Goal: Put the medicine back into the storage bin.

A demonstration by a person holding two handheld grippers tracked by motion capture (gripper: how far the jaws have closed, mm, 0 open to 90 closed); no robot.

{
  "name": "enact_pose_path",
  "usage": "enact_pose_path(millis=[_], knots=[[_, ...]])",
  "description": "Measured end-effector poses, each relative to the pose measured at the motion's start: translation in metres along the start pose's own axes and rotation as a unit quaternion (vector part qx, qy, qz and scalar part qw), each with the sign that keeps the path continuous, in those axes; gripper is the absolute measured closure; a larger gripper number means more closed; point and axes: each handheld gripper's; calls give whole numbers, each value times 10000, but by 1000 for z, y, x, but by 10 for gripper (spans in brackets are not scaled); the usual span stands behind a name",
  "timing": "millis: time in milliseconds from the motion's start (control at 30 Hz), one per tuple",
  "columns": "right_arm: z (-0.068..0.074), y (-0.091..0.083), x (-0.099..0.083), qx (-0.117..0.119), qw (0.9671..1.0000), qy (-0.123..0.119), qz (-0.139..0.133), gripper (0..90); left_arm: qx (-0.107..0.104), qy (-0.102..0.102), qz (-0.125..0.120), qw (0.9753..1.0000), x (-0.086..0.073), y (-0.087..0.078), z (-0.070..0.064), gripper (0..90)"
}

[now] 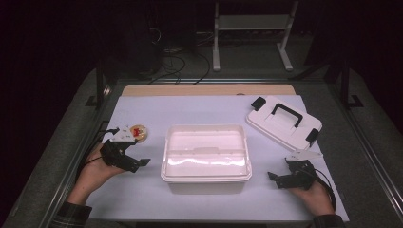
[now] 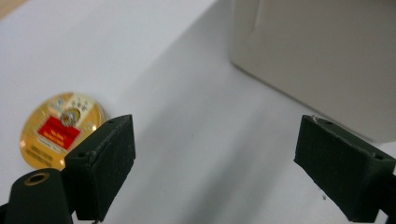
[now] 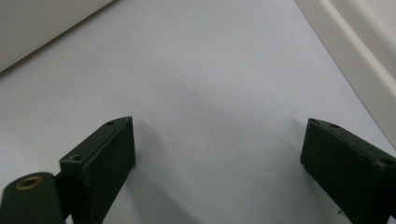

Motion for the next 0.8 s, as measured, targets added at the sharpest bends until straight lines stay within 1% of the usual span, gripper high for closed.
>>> enact_pose_path(millis=[133, 200, 333, 367, 400, 567, 600, 633, 700, 767, 800], knots=[[0, 0, 0, 1, 10000, 1, -1, 92, -167, 101, -114, 9997, 14, -9, 1, 122], [0, 0, 0, 1, 10000, 0, -1, 92, -270, 145, -138, 9994, 22, -12, 1, 122], [0, 0, 0, 1, 10000, -2, -2, 92, -393, 274, -157, 9987, 35, -16, -2, 128], [0, 0, 0, 1, 10000, 0, -4, 92, -454, 324, -174, 9983, 41, -17, -3, 128], [0, 0, 0, 1, 10000, -2, -7, 92, -495, 335, -185, 9980, 43, -17, -4, 133], [0, 0, 0, 1, 10000, -3, -6, 92, -675, 548, -155, 9961, 60, -18, -11, 134], [0, 0, 0, 2, 10000, -1, -4, 92, -717, 630, -131, 9954, 65, -17, -14, 137], [0, 0, 0, 2, 10000, -1, -4, 92, -717, 630, -131, 9954, 65, -17, -14, 137], [0, 0, 0, 2, 10000, -2, -5, 92, -790, 715, -121, 9942, 73, -15, -19, 138], [0, 0, 0, 2, 10000, -1, -4, 92, -818, 841, -77, 9931, 79, -14, -22, 137], [0, 0, 0, 2, 10000, 0, -4, 92, -865, 860, -95, 9925, 83, -13, -25, 137]])
Point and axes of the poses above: each handheld gripper's, and its own axes: y roughly forward along the jaws, x roughly out of its top, z roughly to its left, and after that the axes turned 5 degrees about -y, right-handed
